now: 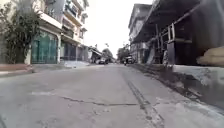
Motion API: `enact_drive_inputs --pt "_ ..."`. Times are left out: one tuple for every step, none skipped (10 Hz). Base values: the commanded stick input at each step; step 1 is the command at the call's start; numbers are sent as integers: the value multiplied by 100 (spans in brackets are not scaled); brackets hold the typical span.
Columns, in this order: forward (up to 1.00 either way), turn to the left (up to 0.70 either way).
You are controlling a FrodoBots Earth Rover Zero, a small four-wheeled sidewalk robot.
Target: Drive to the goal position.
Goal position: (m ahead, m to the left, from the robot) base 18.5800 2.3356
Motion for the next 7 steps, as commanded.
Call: enact_drive_inputs --pt "100 0" --pt "100 0" --pt "100 0" --pt "100 0" --pt "100 0" --pt "100 0" --pt "100 0"
